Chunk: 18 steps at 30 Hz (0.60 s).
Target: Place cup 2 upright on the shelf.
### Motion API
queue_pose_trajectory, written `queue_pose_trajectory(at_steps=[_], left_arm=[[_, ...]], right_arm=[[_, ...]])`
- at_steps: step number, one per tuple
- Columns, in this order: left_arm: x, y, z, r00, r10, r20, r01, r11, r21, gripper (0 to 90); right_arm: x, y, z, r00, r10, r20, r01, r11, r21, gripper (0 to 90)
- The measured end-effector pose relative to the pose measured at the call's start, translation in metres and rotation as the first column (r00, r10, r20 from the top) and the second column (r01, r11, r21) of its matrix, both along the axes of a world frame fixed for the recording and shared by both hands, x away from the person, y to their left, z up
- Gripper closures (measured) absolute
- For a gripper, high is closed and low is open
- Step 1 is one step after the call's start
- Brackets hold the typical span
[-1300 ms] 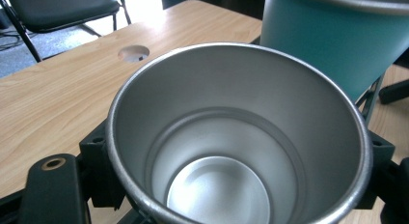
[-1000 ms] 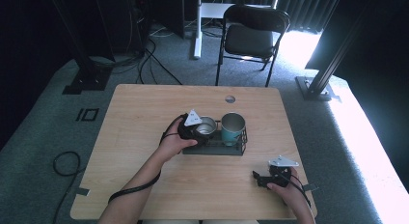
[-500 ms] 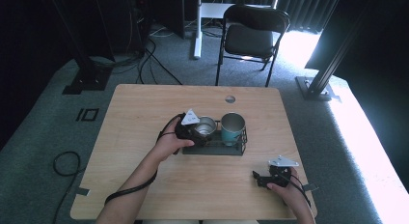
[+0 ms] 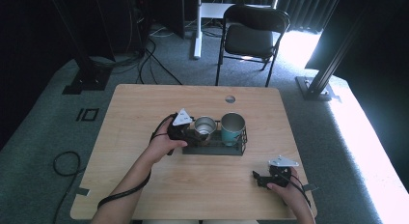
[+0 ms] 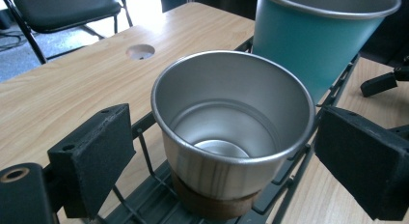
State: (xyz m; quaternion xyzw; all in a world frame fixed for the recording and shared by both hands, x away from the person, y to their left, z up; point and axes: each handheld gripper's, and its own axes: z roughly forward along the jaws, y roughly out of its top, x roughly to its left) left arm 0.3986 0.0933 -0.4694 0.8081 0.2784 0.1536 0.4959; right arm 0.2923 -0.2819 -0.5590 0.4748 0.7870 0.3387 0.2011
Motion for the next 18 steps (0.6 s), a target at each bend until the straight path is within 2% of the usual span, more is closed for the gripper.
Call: queue_pose_trajectory(at_steps=[3, 13, 18], left_arm=[[-0.002, 0.005, 0.002, 0.9998, 0.010, 0.017, -0.011, 0.9999, 0.009, 7.5], [-0.009, 0.024, 0.006, 0.9996, 0.026, 0.015, -0.026, 0.9997, 0.005, 7.5], [-0.011, 0.031, 0.003, 0.9992, 0.038, 0.008, -0.039, 0.9992, 0.009, 7.5]], right_arm=[[0.000, 0.000, 0.000, 1.0000, 0.000, 0.000, 0.000, 1.000, 0.000, 11.4], [0.000, 0.000, 0.000, 1.0000, 0.000, 0.000, 0.000, 1.000, 0.000, 11.4], [0.000, 0.000, 0.000, 1.0000, 0.001, 0.001, -0.001, 1.000, -0.001, 11.4]])
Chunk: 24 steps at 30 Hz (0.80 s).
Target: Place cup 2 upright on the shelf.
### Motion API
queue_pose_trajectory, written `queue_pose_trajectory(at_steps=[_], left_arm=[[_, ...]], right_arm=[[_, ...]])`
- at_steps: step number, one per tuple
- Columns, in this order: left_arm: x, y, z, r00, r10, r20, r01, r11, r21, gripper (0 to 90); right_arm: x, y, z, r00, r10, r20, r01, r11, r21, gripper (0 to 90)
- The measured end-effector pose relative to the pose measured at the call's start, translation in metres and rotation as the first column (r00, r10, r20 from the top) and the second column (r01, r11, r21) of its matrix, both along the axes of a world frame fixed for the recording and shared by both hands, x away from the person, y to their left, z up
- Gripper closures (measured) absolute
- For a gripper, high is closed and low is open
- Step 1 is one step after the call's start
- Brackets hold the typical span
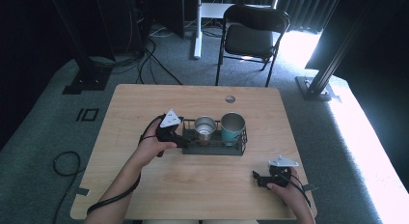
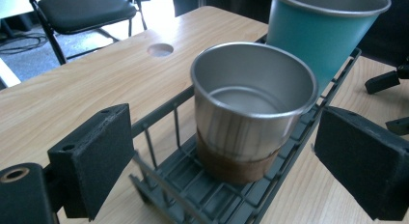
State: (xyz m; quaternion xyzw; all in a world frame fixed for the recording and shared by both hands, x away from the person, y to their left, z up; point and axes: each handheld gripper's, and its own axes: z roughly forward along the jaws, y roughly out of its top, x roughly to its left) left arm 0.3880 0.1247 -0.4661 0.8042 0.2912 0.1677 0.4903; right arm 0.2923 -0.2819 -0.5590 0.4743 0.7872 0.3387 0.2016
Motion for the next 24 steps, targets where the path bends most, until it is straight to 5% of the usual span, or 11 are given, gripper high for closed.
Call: queue_pose_trajectory(at_steps=[24], left_arm=[[-0.008, 0.034, -0.017, 0.9981, 0.057, -0.025, -0.057, 0.9984, 0.002, 7.5]], right_arm=[[0.000, 0.000, 0.000, 1.0000, -0.001, -0.001, 0.001, 1.000, 0.001, 11.4]])
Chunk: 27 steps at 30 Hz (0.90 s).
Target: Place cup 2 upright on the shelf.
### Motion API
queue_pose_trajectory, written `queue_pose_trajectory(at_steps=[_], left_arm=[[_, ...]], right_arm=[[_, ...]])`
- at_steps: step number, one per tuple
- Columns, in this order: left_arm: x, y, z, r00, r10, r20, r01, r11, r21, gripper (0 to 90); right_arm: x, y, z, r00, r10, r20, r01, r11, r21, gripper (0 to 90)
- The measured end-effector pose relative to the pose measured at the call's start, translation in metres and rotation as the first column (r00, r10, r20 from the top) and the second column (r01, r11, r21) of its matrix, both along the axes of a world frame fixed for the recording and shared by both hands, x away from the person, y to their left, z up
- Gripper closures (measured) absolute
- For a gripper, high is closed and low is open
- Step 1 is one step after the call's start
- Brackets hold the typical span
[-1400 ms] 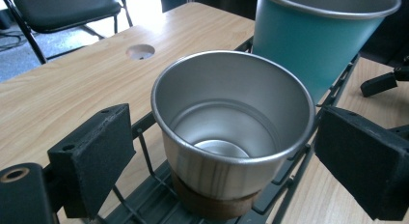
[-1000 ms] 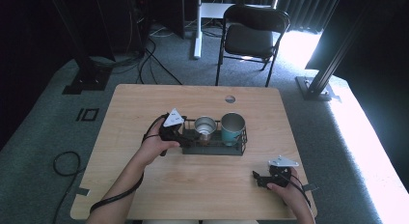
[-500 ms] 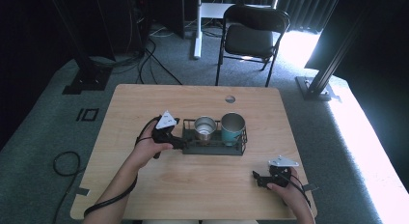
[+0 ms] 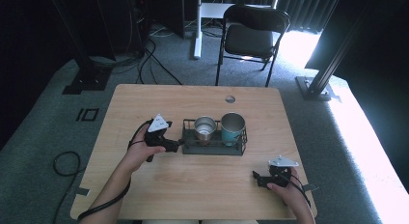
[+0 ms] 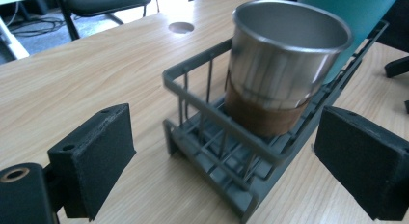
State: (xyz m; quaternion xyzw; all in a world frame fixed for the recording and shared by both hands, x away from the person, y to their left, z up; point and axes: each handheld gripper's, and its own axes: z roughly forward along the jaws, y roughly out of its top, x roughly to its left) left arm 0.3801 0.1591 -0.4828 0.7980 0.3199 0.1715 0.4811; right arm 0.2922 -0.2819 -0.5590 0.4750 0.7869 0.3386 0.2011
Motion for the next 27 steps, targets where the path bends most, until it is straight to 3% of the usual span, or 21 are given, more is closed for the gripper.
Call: queue_pose_trajectory(at_steps=[16, 27], left_arm=[[-0.014, 0.034, -0.017, 0.9970, 0.069, -0.035, -0.069, 0.9976, 0.001, 7.5], [-0.028, 0.060, -0.031, 0.9897, 0.132, -0.057, -0.132, 0.9912, -0.006, 7.5]], right_arm=[[0.000, 0.000, 0.000, 1.0000, 0.000, 0.000, 0.000, 1.000, 0.000, 11.4], [0.000, 0.000, 0.000, 1.0000, 0.000, 0.000, 0.000, 1.000, 0.000, 11.4]])
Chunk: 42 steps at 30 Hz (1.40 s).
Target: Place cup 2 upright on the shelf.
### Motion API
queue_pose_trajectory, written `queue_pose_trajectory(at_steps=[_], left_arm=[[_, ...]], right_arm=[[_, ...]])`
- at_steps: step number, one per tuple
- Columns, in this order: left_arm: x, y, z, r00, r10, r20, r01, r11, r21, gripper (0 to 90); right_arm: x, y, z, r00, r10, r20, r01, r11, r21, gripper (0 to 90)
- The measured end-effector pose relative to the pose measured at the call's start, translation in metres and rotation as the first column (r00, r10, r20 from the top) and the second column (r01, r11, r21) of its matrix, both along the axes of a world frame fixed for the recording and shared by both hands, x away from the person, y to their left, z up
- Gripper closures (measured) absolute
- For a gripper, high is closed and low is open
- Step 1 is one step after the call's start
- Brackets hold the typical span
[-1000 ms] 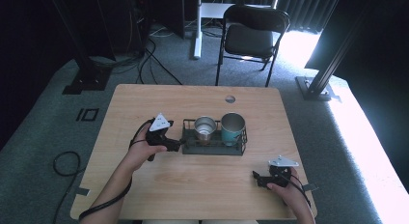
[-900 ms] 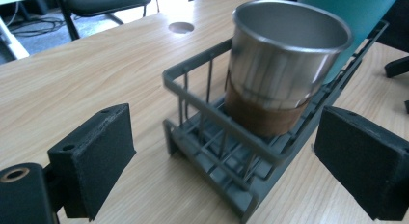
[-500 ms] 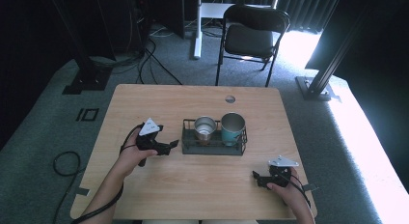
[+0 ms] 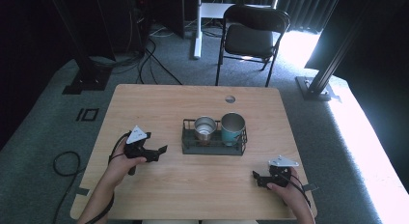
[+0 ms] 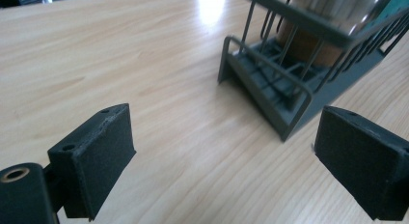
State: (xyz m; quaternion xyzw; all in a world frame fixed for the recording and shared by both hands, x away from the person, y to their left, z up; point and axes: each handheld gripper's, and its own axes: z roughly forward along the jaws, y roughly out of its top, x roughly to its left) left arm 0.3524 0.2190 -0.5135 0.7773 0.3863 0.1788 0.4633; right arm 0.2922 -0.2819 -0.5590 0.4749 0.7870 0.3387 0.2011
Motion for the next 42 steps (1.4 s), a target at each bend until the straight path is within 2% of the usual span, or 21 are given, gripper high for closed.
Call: queue_pose_trajectory(at_steps=[3, 5, 15, 22, 25, 32, 35, 36, 37, 38, 39, 40, 42], left_arm=[[-0.004, 0.006, -0.004, 0.9998, 0.021, -0.004, -0.021, 0.9998, 0.006, 7.5], [-0.006, 0.010, -0.006, 0.9994, 0.033, -0.008, -0.033, 0.9994, -0.006, 7.5], [-0.016, 0.030, -0.017, 0.9956, 0.091, -0.025, -0.090, 0.9959, 0.010, 7.5], [-0.026, 0.041, -0.026, 0.9910, 0.128, -0.039, -0.126, 0.9904, 0.056, 7.5], [-0.027, 0.044, -0.029, 0.9904, 0.130, -0.048, -0.126, 0.9894, 0.072, 7.5], [-0.034, 0.055, -0.036, 0.9827, 0.173, -0.066, -0.167, 0.9823, 0.084, 7.5], [-0.037, 0.059, -0.039, 0.9792, 0.191, -0.068, -0.184, 0.9777, 0.101, 7.5], [-0.039, 0.061, -0.039, 0.9745, 0.212, -0.073, -0.205, 0.9736, 0.101, 7.6], [-0.039, 0.061, -0.039, 0.9745, 0.212, -0.073, -0.205, 0.9736, 0.101, 7.5], [-0.041, 0.064, -0.038, 0.9709, 0.230, -0.068, -0.221, 0.9683, 0.117, 7.5], [-0.041, 0.064, -0.038, 0.9709, 0.230, -0.068, -0.221, 0.9683, 0.117, 7.6], [-0.042, 0.066, -0.038, 0.9656, 0.249, -0.074, -0.237, 0.9616, 0.138, 7.6], [-0.043, 0.069, -0.038, 0.9620, 0.264, -0.071, -0.250, 0.9553, 0.157, 7.5]], right_arm=[[0.000, 0.000, 0.000, 1.0000, 0.000, 0.000, 0.000, 1.000, 0.000, 11.4], [0.000, 0.000, 0.000, 1.0000, 0.000, 0.000, 0.000, 1.000, 0.000, 11.4], [0.000, 0.000, 0.000, 1.0000, 0.000, 0.000, 0.000, 1.000, 0.000, 11.4], [0.000, 0.000, 0.000, 1.0000, 0.000, -0.001, 0.000, 1.000, 0.000, 11.3], [0.000, 0.000, 0.000, 1.0000, 0.000, 0.000, 0.000, 1.000, 0.001, 11.4], [0.000, 0.000, 0.000, 1.0000, 0.001, 0.000, -0.001, 1.000, 0.000, 11.4], [0.000, 0.000, 0.000, 1.0000, 0.000, 0.000, 0.000, 1.000, 0.000, 11.4], [0.000, 0.000, 0.000, 1.0000, 0.001, 0.001, -0.001, 1.000, 0.000, 11.4], [0.000, 0.000, 0.000, 1.0000, 0.001, 0.001, -0.001, 1.000, 0.000, 11.4], [0.000, 0.000, 0.000, 1.0000, 0.001, 0.000, -0.001, 1.000, 0.000, 11.4], [0.000, 0.000, 0.000, 1.0000, 0.001, 0.000, -0.001, 1.000, 0.000, 11.4], [0.000, 0.000, 0.000, 1.0000, 0.001, 0.001, -0.001, 1.000, 0.000, 11.4], [0.000, 0.000, 0.000, 1.0000, 0.001, 0.001, -0.001, 1.000, 0.000, 11.4]])
